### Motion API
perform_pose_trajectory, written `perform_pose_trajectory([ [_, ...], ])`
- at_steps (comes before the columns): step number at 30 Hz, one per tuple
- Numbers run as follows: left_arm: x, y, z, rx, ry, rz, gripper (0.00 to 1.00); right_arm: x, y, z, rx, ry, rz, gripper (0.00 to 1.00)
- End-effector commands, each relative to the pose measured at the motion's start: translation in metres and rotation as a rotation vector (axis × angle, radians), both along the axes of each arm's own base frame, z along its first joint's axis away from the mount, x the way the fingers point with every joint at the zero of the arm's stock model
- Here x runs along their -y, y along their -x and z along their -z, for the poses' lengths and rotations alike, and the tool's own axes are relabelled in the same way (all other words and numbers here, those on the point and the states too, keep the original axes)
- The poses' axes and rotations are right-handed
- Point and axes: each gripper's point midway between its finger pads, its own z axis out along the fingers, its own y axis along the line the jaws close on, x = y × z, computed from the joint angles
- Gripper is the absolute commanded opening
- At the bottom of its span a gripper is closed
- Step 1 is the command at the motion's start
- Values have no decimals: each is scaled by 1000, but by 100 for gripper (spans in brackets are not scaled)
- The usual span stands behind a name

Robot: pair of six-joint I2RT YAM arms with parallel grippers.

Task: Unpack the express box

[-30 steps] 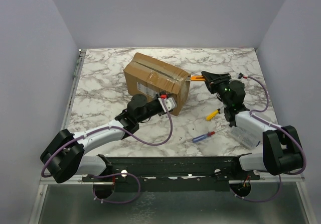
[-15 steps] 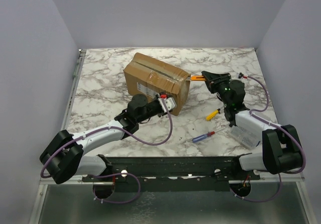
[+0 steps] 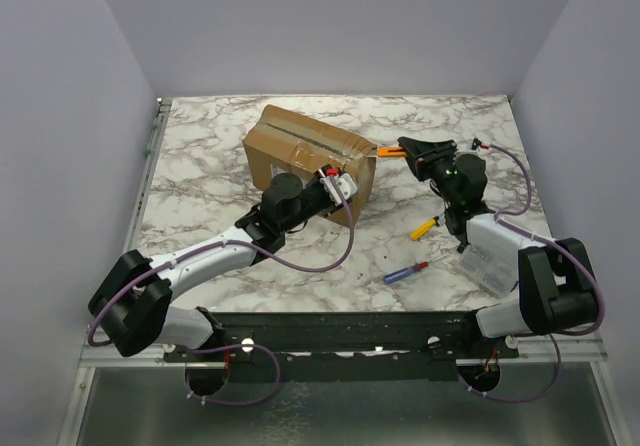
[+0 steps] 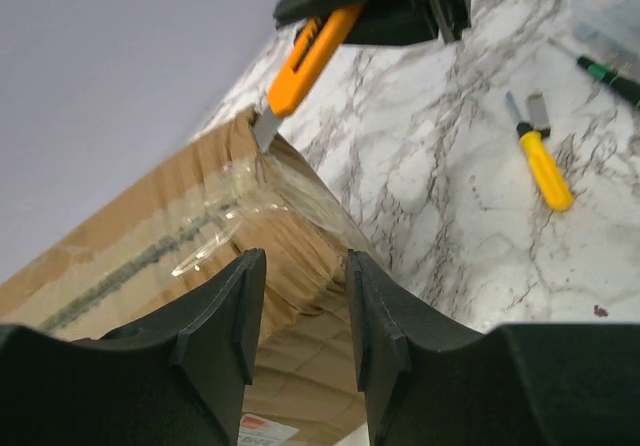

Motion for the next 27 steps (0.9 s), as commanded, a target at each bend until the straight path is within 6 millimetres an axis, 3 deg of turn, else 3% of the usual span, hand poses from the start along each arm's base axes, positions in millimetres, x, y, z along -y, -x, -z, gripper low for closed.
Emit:
perform_pose_trajectory([
  [1, -5, -17, 24, -20, -72, -75, 43, -7, -6, -24, 81, -28, -45, 0],
  [12, -4, -9, 58, -73, -122, -38, 35, -24, -10, -24, 128, -12, -140, 0],
  [27, -6, -17, 67, -94, -119, -55, 32, -44, 7, -5, 107, 32, -295, 0],
])
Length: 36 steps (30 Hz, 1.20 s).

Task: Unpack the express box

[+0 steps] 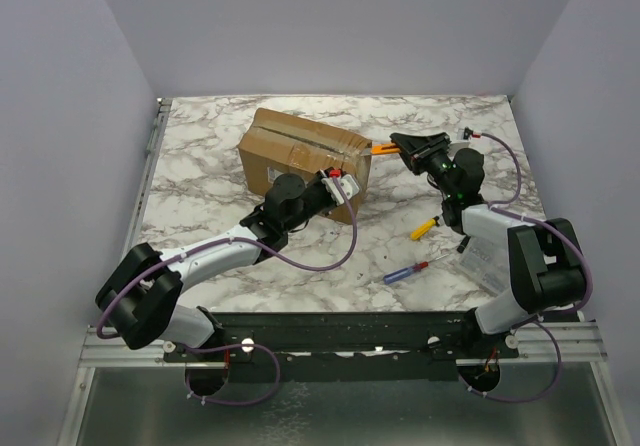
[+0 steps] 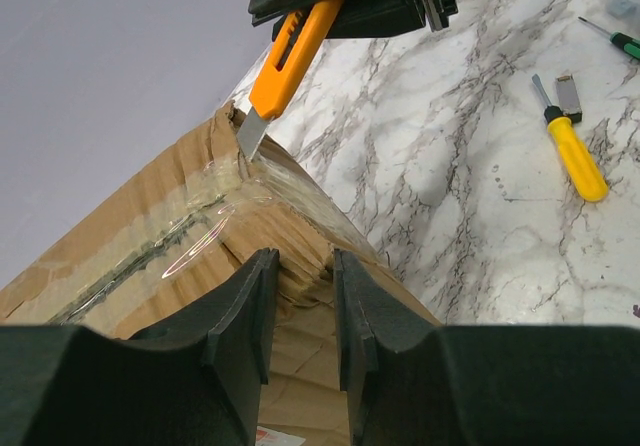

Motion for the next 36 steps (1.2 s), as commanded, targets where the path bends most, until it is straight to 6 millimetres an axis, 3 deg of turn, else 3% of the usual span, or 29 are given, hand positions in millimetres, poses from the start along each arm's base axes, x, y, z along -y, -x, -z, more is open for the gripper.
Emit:
perform_pose_trajectory([
  [1, -6, 0, 42, -102, -69, -12, 32, -23, 17, -4, 37, 27, -146, 0],
  [13, -4, 1, 46, -114, -71, -6, 31, -36, 20, 14, -61, 2, -181, 1],
  [19, -6, -1, 51, -117, -79, -16, 30, -38, 33, 19, -105, -8, -212, 0],
  [36, -8, -3, 57, -123, -91, -29, 29, -43, 60, 13, -122, -18, -296, 0],
])
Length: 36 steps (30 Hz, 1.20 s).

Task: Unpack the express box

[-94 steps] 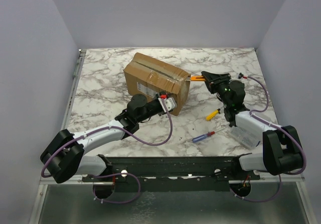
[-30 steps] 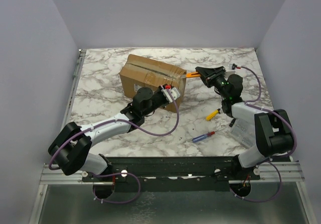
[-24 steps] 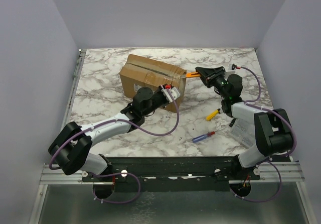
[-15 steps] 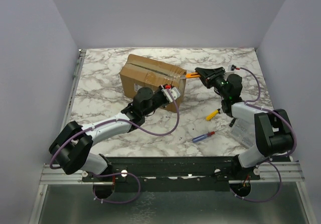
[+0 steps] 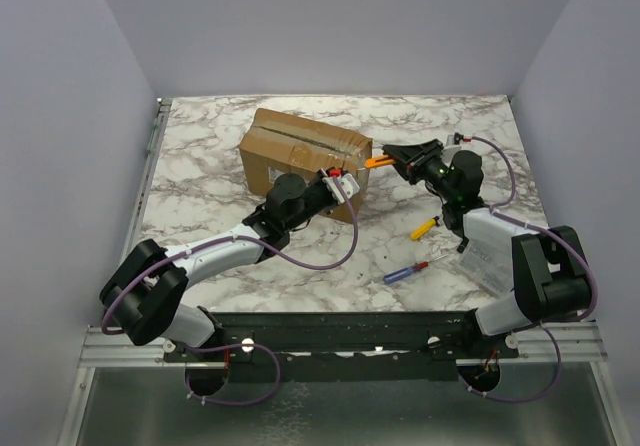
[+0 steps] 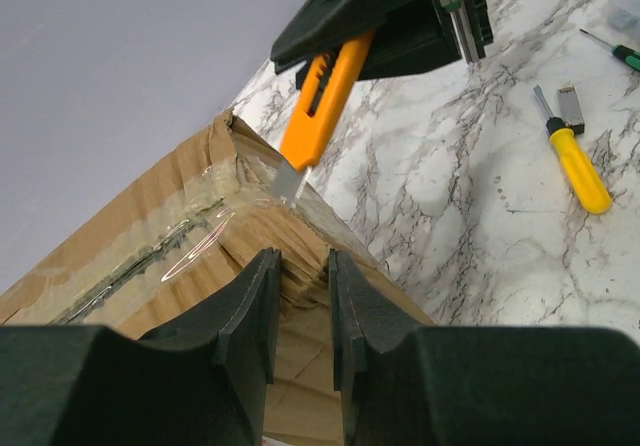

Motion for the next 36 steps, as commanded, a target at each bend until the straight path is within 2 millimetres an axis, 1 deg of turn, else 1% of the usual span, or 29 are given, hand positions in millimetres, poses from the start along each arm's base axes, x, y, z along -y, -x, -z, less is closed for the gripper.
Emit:
perform_pose_trajectory([
  [1, -10, 2, 56, -131, -108, -25, 29, -29, 39, 6, -40, -11, -202, 0],
  [6, -9, 2, 58, -137, -108, -20, 28, -31, 42, 9, -46, -14, -212, 0],
  [11, -10, 3, 57, -134, -108, -18, 28, -26, 44, 7, -38, 27, -188, 0],
  [14, -9, 7, 52, -133, -99, -2, 29, -14, 41, 9, -45, 82, -117, 0],
  [16, -9, 10, 44, -136, -83, 5, 32, -3, 40, 6, -35, 143, -65, 0],
  [19, -9, 15, 25, -130, -48, 19, 40, 17, 36, -1, -17, 300, 18, 0],
  [21, -10, 18, 10, -129, -22, 19, 48, 28, 36, -6, -9, 413, 52, 0],
  [23, -12, 20, -9, -140, 20, 11, 60, 36, 37, -8, -5, 521, 51, 0],
  [26, -9, 29, -44, -167, 94, 37, 71, 36, 43, -6, -19, 629, -18, 0],
  [28, -9, 32, -69, -205, 166, 28, 78, 31, 51, 4, -40, 664, -90, 0],
  [30, -12, 33, -89, -242, 213, 7, 81, 25, 62, 15, -67, 686, -161, 0],
  [31, -15, 31, -98, -263, 233, -20, 83, 21, 68, 19, -72, 692, -192, 0],
  [33, -28, 19, -114, -306, 275, -112, 85, 14, 79, 23, -68, 689, -230, 0],
  [34, -37, 10, -120, -336, 304, -169, 86, 10, 84, 24, -66, 686, -243, 0],
  [35, -50, -2, -127, -367, 343, -228, 87, 7, 89, 24, -60, 680, -251, 0],
  [36, -64, -14, -130, -406, 377, -288, 87, 3, 94, 24, -55, 677, -262, 0],
])
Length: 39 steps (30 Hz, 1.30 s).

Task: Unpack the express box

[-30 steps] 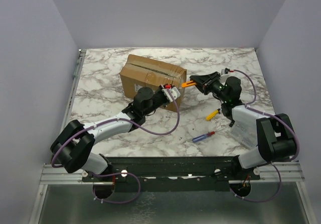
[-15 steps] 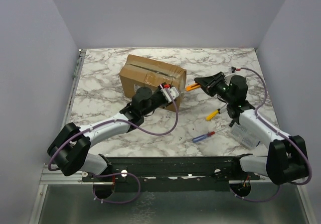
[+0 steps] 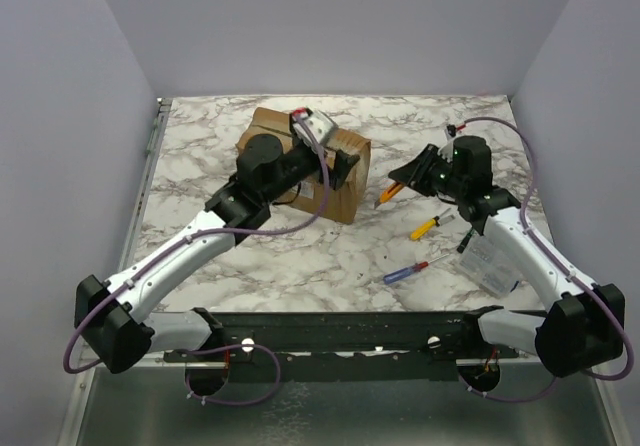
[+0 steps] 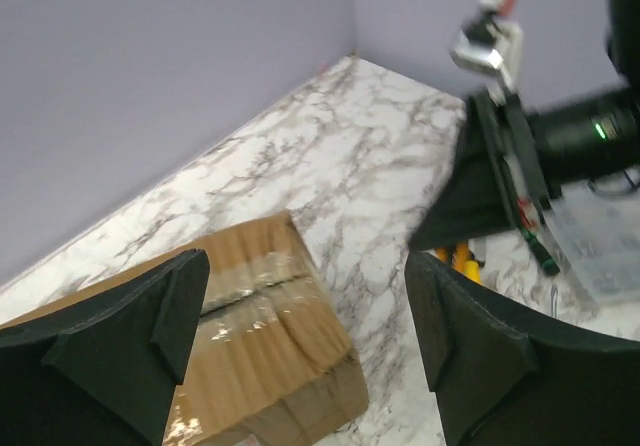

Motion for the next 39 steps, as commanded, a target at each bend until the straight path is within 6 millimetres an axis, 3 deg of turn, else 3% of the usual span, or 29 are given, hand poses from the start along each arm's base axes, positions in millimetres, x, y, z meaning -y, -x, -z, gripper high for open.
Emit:
perform_pose_trajectory([
  [1, -64, -45, -16, -258, 142, -287, 88, -16, 38, 19, -60, 37, -116, 0],
  [4, -116, -84, -15, -364, 231, -463, 89, -29, 50, 17, -53, 29, -149, 0],
  [10, -199, -150, 18, -624, 378, -647, 87, -62, 68, 20, -65, -7, -228, 0],
  [13, -218, -172, 39, -696, 417, -643, 86, -76, 68, 20, -65, -20, -240, 0],
  [17, -226, -187, 73, -727, 360, -638, 84, -98, 64, 20, -106, -134, -280, 0],
  [19, -226, -188, 87, -739, 331, -632, 84, -106, 58, 18, -114, -181, -283, 0],
  [23, -218, -181, 113, -794, 332, -592, 81, -102, 43, 22, -132, -193, -186, 0],
  [29, -195, -149, 148, -939, 410, -500, 75, -94, 29, 34, -177, -206, -54, 0],
  [39, -176, -90, 130, -935, 490, -427, 75, -71, 17, 60, -214, -162, 85, 0],
])
